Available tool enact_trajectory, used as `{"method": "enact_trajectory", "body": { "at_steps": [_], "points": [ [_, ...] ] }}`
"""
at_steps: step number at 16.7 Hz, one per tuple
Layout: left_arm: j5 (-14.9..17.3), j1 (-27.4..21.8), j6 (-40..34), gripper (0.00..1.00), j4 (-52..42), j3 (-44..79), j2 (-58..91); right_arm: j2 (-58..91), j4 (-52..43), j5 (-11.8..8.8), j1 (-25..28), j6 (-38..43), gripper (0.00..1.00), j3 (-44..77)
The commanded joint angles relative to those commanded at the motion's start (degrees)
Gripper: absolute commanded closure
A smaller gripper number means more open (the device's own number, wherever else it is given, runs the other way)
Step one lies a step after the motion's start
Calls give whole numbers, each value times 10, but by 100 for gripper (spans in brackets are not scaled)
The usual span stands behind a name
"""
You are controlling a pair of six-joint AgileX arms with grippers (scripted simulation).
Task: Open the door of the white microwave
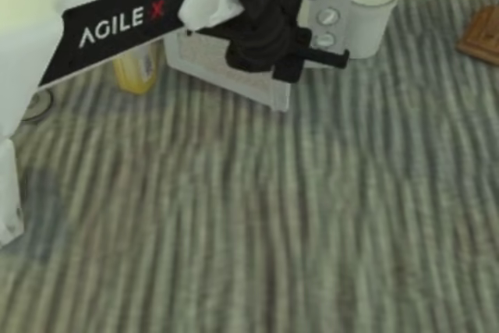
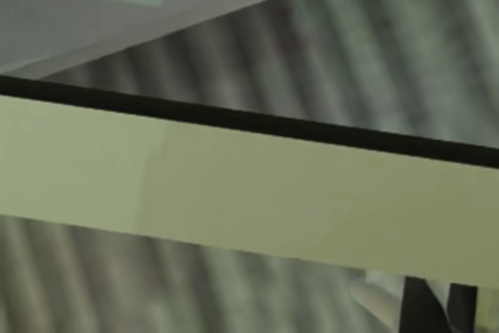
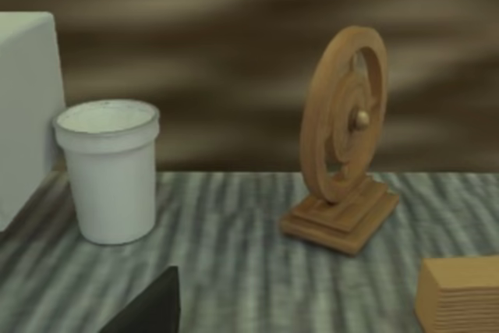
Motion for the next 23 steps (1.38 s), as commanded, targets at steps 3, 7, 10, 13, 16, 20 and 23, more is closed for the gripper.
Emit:
{"method": "enact_trajectory", "body": {
  "at_steps": [3, 7, 10, 13, 16, 20, 23],
  "points": [
    [11, 5, 21, 100, 12, -27, -17, 0, 0, 0, 0, 0, 0, 0],
    [12, 5, 21, 100, 13, -28, -17, 0, 0, 0, 0, 0, 0, 0],
    [12, 5, 21, 100, 13, -28, -17, 0, 0, 0, 0, 0, 0, 0],
    [12, 5, 21, 100, 13, -28, -17, 0, 0, 0, 0, 0, 0, 0],
    [12, 5, 21, 100, 13, -28, -17, 0, 0, 0, 0, 0, 0, 0],
    [12, 5, 21, 100, 13, -28, -17, 0, 0, 0, 0, 0, 0, 0],
    [12, 5, 21, 100, 13, -28, -17, 0, 0, 0, 0, 0, 0, 0]
  ]
}}
